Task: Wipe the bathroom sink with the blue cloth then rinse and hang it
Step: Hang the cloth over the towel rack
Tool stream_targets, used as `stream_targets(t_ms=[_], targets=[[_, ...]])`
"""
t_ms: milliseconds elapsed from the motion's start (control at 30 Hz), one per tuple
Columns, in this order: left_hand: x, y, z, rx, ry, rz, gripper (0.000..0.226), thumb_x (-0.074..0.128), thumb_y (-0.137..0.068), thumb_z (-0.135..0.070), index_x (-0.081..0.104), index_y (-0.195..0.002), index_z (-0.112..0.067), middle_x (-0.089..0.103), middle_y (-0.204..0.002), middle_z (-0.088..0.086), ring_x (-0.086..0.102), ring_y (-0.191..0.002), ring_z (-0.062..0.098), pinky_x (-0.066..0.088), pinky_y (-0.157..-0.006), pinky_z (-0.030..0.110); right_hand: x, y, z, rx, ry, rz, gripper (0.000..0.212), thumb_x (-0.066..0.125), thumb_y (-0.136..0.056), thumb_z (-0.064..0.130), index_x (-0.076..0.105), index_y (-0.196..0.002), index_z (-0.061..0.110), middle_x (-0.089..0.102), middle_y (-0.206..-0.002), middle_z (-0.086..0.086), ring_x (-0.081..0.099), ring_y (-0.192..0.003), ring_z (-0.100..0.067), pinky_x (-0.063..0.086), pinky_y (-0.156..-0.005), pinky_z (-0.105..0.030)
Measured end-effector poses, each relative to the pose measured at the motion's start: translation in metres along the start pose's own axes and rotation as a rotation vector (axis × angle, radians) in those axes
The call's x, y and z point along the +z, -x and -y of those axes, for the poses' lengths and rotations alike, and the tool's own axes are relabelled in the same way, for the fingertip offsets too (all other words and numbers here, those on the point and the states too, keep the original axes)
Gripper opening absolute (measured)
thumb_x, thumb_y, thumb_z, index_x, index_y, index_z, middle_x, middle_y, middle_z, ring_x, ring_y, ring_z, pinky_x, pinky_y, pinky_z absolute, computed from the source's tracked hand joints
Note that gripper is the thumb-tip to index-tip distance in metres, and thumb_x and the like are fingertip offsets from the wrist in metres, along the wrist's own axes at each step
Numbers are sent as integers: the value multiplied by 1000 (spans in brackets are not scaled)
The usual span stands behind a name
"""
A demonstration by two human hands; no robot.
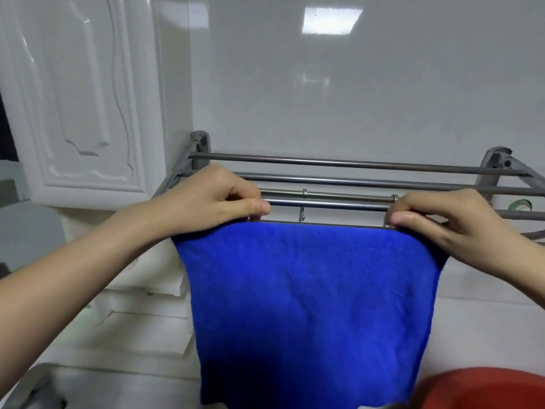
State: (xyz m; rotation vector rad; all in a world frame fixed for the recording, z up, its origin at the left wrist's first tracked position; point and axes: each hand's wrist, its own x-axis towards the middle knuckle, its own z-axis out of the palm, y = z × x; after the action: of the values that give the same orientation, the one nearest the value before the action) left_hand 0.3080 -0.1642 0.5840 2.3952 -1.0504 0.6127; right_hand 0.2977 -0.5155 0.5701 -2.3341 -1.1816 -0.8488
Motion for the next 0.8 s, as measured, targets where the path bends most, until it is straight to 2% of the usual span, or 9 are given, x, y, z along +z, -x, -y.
stream_targets(t_ms=[67, 133, 267, 333, 400, 500, 567, 700, 800], targets=[[-3, 16, 4, -62, 30, 12, 23, 63, -72, -57, 72, -77, -37, 70, -73, -15, 63, -73, 9, 48, -69, 23, 1, 8, 2, -27, 54, 6, 23, 56, -98, 38, 70, -87, 25, 70, -87, 13, 67, -80, -6, 49, -71, -26], [-4, 31, 6, -80, 30, 1, 26, 75, -65, -54, 74, -89, -43, 72, -83, -21, 66, -83, 7, 48, -74, 18, 2, 14, 7, -3, 43, -3, 19, 62, -91, 43, 73, -90, 27, 71, -90, 16, 68, -82, -4, 50, -71, -21], [-10, 29, 5, -67, 34, -97, 20, 83, -74, -19, 78, -81, -38, 71, -78, -26, 67, -80, -1, 44, -73, 6, 0, 14, 11, 72, 58, -109, 5, 75, -87, 31, 74, -82, 31, 71, -91, 26, 66, -84, 6, 46, -71, -6], [-18, 18, 5, -66, 4, -162, 20, 81, -76, -17, 77, -79, -36, 71, -78, -28, 66, -79, -7, 42, -72, 2, -4, 5, 12, 112, 72, -211, 8, 72, -88, 32, 73, -80, 29, 68, -93, 30, 64, -83, 11, 43, -70, -3], [-24, 8, 3, -92, 19, -208, 17, 81, -77, -18, 77, -79, -35, 71, -78, -30, 65, -80, -9, 42, -73, 1, -8, -5, 12, 140, 81, -280, 11, 67, -87, 34, 73, -80, 28, 66, -93, 32, 63, -82, 10, 46, -70, -7], [-21, 2, 5, -77, -20, -130, 15, 83, -75, -16, 78, -82, -28, 71, -80, -20, 63, -82, 0, 43, -72, 7, -8, -8, 5, 122, 146, -171, 7, 68, -83, 30, 74, -79, 27, 68, -92, 26, 65, -83, 5, 47, -72, -14], [-15, 5, 8, -30, -55, -67, 16, 84, -73, -15, 79, -84, -25, 66, -88, -11, 62, -87, 9, 44, -77, 12, -9, -4, 3, 151, 67, -58, 3, 72, -80, 30, 74, -81, 32, 72, -88, 19, 68, -83, -2, 48, -73, -18], [-17, 12, 10, -70, 44, -72, 15, 81, -76, -14, 75, -79, -28, 70, -79, -9, 65, -77, 11, 51, -73, 25, -8, 1, 6, 71, 91, -28, 4, 70, -86, 29, 71, -90, 29, 69, -90, 13, 66, -82, -9, 48, -72, -21], [-18, 27, 9, -79, 40, -48, 8, 66, -85, -41, 73, -87, -38, 73, -86, -19, 68, -87, 3, 49, -76, 12, -7, 11, 15, 70, 73, 21, 22, 51, -99, 46, 68, -94, 33, 70, -95, 18, 67, -88, -2, 48, -72, -16]])
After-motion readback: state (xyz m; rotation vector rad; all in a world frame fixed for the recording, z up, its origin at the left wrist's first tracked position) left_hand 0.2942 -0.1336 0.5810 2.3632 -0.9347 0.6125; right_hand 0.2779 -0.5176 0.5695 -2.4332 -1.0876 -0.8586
